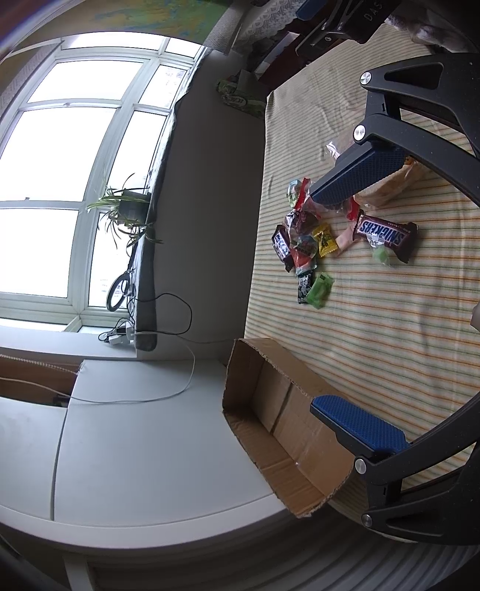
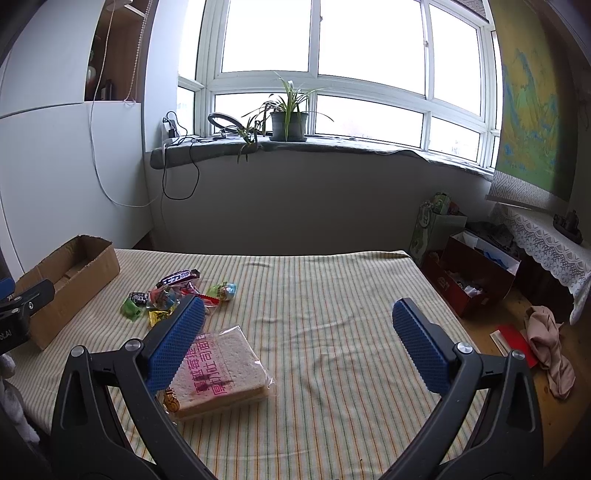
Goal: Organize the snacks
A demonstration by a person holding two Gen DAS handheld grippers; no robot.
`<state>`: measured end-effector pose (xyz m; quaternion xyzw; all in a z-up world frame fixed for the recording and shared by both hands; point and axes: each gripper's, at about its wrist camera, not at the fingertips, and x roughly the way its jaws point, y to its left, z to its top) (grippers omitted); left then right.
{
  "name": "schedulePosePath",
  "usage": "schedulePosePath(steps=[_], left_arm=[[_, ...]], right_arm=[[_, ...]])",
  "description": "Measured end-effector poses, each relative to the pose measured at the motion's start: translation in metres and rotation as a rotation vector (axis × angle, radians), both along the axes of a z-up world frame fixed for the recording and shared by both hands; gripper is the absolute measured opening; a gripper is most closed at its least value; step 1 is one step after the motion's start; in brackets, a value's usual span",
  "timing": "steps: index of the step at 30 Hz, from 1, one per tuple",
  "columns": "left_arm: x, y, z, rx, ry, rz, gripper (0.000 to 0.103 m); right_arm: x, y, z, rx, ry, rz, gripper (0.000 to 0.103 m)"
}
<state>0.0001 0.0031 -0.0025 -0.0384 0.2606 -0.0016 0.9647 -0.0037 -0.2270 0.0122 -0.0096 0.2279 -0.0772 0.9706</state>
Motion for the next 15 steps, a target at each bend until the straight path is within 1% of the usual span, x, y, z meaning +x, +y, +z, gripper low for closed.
schedulePosePath(steps=[15], left_arm=[[0.0009, -0.0001, -0.0004, 0.000, 0.002, 0.000, 0.103]], right_arm=[[0.0021, -0.0033, -0.0050, 0.016, 0.013, 0.003, 0.103]])
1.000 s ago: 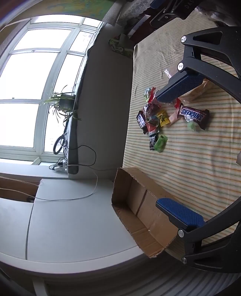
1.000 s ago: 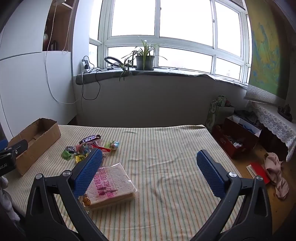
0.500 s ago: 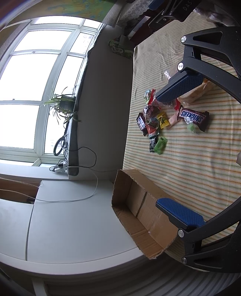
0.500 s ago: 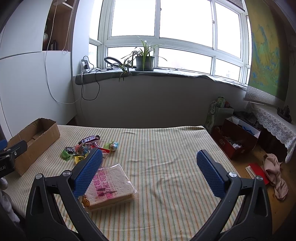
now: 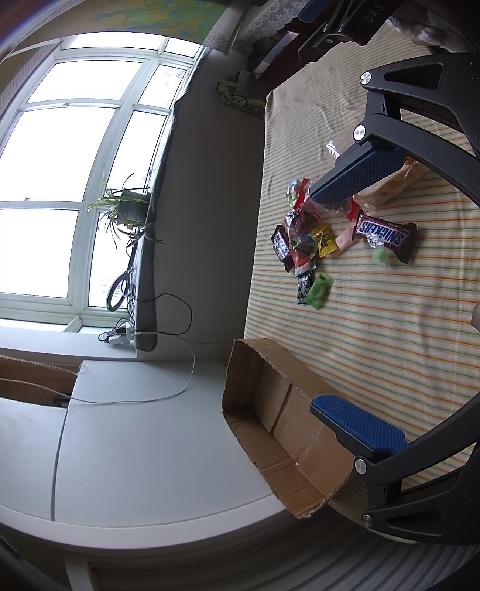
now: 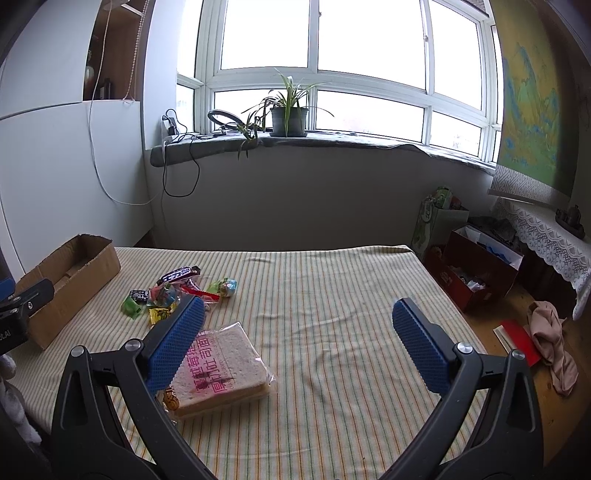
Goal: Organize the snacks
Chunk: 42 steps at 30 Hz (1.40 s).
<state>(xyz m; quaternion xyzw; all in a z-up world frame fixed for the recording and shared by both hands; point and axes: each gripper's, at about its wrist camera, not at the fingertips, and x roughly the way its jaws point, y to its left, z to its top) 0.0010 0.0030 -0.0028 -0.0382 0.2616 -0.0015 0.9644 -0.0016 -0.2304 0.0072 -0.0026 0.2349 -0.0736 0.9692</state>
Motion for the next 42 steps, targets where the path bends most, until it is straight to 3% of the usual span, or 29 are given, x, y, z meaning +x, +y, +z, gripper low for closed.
schedulePosePath(steps=[27, 36, 42], left_arm=[[0.000, -0.007, -0.003, -0.024, 0.034, -0.029, 0.103], [0.012, -0.012, -0.014, -0.051, 0.107, -0.069, 0.103], [0.020, -0.018, -0.029, -0.115, 0.185, -0.105, 0.103]], right_arm=[[0.012, -0.001, -0.006, 0.000, 0.039, 0.021, 0.103], [0.032, -0.019, -0.013, 0.029, 0.093, 0.096, 0.103], [0.051, -0.027, -0.030, 0.051, 0.195, 0.174, 0.103]])
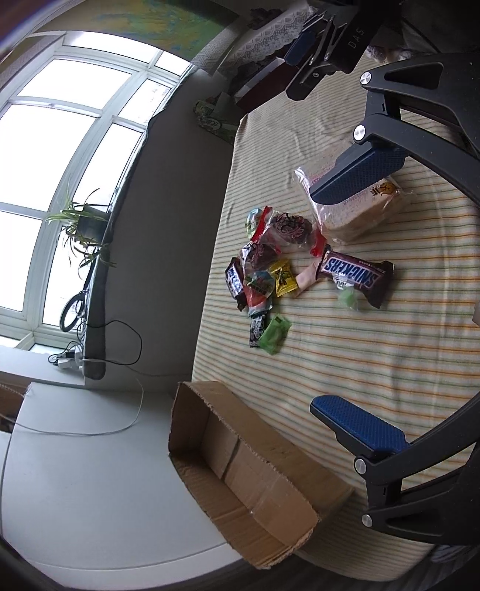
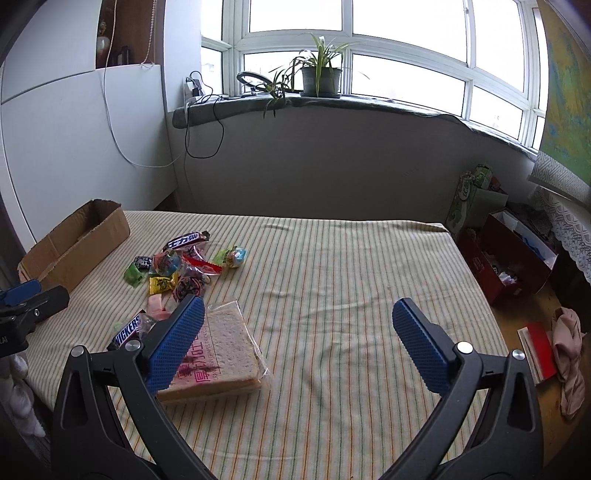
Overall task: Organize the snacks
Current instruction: 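Move the right tool to the bagged bread and close its fingers on it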
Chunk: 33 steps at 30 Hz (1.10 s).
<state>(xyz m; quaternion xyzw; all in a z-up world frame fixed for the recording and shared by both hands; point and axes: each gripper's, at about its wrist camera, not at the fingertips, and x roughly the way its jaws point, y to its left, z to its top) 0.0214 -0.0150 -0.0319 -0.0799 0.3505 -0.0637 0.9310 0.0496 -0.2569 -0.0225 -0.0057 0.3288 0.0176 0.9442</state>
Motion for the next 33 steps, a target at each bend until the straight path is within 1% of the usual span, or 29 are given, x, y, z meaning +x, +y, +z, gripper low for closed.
schedulePosePath(steps=[4, 6, 9, 12, 14, 16, 18, 20, 21, 23, 28, 29, 31, 33], left_arm=[[0.000, -0.008, -0.006, -0.052, 0.026, -0.069, 0.103], [0.000, -0.010, -0.007, -0.074, 0.039, -0.081, 0.103], [0.000, -0.014, -0.011, -0.076, 0.059, -0.083, 0.101], [-0.001, -0.018, -0.016, -0.071, 0.085, -0.094, 0.101], [-0.001, -0.022, -0.021, -0.066, 0.112, -0.103, 0.095], [0.000, -0.027, -0.027, -0.068, 0.147, -0.118, 0.082], [0.001, -0.031, -0.033, -0.070, 0.171, -0.128, 0.076], [0.003, -0.034, -0.039, -0.091, 0.202, -0.136, 0.076], [0.005, -0.035, -0.042, -0.107, 0.218, -0.141, 0.074], [0.005, -0.038, -0.044, -0.131, 0.238, -0.152, 0.072], [0.005, -0.048, -0.046, -0.136, 0.261, -0.169, 0.071], [0.005, -0.049, -0.047, -0.139, 0.266, -0.173, 0.070], [0.005, -0.052, -0.048, -0.140, 0.269, -0.183, 0.065], [0.007, -0.054, -0.052, -0.151, 0.285, -0.188, 0.065]], right_arm=[[0.011, -0.007, -0.011, 0.082, 0.075, 0.052, 0.103], [0.015, -0.009, -0.018, 0.125, 0.109, 0.074, 0.103], [0.020, -0.011, -0.027, 0.177, 0.163, 0.116, 0.103], [0.024, -0.010, -0.036, 0.208, 0.204, 0.159, 0.103], [0.027, -0.008, -0.040, 0.210, 0.225, 0.185, 0.101], [0.030, -0.005, -0.044, 0.209, 0.246, 0.214, 0.098], [0.032, -0.002, -0.047, 0.216, 0.264, 0.240, 0.098], [0.036, 0.001, -0.052, 0.222, 0.288, 0.265, 0.095], [0.038, 0.001, -0.055, 0.226, 0.306, 0.274, 0.087], [0.045, 0.001, -0.062, 0.236, 0.335, 0.275, 0.086], [0.057, -0.007, -0.076, 0.318, 0.391, 0.285, 0.086], [0.059, -0.007, -0.077, 0.326, 0.400, 0.287, 0.084], [0.064, -0.007, -0.079, 0.344, 0.419, 0.295, 0.076], [0.068, -0.006, -0.081, 0.368, 0.431, 0.308, 0.075]])
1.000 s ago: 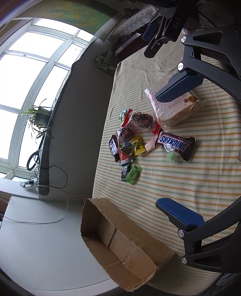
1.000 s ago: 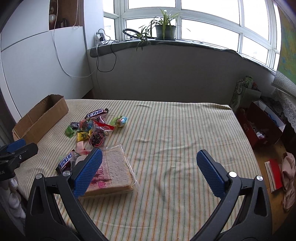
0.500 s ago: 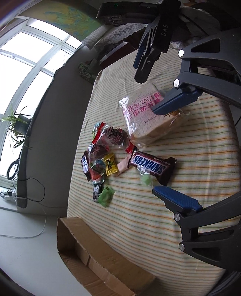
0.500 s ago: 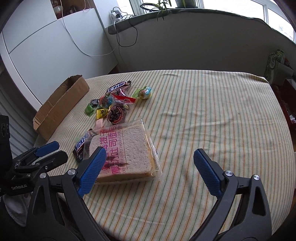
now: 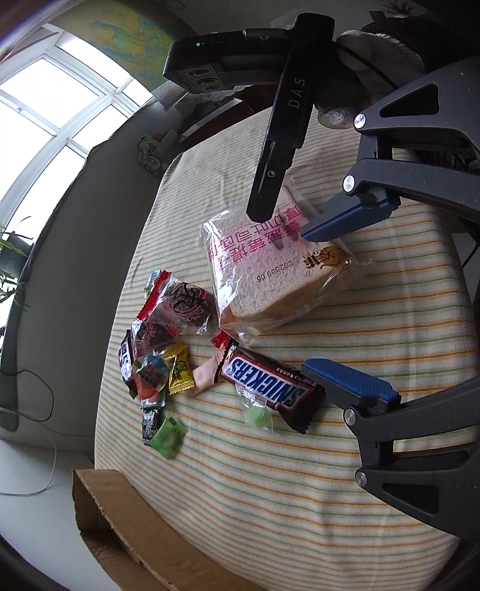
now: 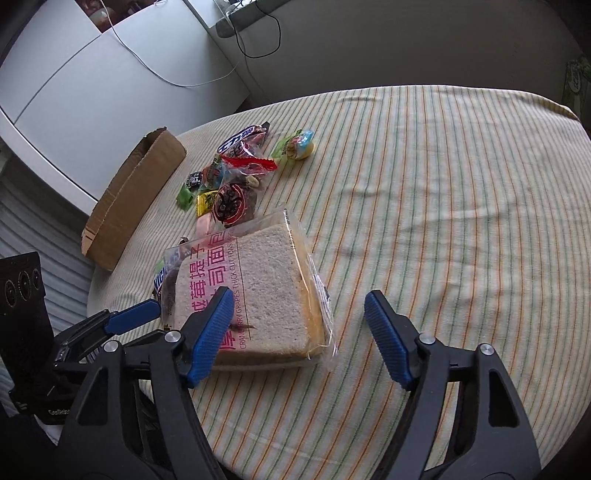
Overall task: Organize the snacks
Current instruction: 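Move the right tool to the bagged bread and close its fingers on it, then lift the bagged bread with the right tool and carry it over the cardboard box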
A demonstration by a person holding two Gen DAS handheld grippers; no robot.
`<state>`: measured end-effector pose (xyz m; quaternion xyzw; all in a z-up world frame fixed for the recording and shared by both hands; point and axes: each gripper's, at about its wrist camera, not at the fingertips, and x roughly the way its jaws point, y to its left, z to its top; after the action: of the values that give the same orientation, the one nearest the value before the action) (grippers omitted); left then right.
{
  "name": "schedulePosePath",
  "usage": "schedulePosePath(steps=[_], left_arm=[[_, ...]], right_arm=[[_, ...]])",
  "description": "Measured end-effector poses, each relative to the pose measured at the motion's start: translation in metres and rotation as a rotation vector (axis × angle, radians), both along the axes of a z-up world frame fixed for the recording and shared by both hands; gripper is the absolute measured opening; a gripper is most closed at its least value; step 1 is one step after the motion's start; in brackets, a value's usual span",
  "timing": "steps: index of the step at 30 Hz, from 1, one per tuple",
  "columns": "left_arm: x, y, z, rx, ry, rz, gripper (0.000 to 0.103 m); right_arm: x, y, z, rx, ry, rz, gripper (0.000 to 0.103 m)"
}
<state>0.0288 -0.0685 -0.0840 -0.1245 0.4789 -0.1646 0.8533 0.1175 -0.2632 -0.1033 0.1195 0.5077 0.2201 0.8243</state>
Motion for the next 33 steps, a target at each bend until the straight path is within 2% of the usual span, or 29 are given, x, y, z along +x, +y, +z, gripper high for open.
schedulePosePath(steps=[4, 11, 16, 24, 28, 33], left_arm=[[0.004, -0.001, -0.007, -0.024, 0.036, 0.001, 0.065], [0.009, -0.008, -0.005, -0.036, 0.053, -0.029, 0.065], [0.012, -0.009, -0.007, -0.078, 0.056, -0.051, 0.065], [0.012, -0.027, 0.000, -0.021, 0.017, -0.081, 0.068], [0.013, -0.026, 0.004, -0.027, 0.014, -0.085, 0.068], [0.010, -0.018, 0.012, -0.033, -0.016, -0.084, 0.068]], right_arm=[[0.004, 0.002, 0.001, 0.018, 0.013, 0.023, 0.072], [0.014, 0.003, -0.005, 0.085, 0.072, 0.048, 0.070], [0.014, 0.004, -0.007, 0.107, 0.091, 0.059, 0.067], [0.013, 0.012, -0.007, 0.089, 0.104, 0.077, 0.066], [0.010, 0.012, -0.003, 0.093, 0.112, 0.063, 0.061], [0.002, 0.015, 0.012, 0.080, 0.073, 0.056, 0.060]])
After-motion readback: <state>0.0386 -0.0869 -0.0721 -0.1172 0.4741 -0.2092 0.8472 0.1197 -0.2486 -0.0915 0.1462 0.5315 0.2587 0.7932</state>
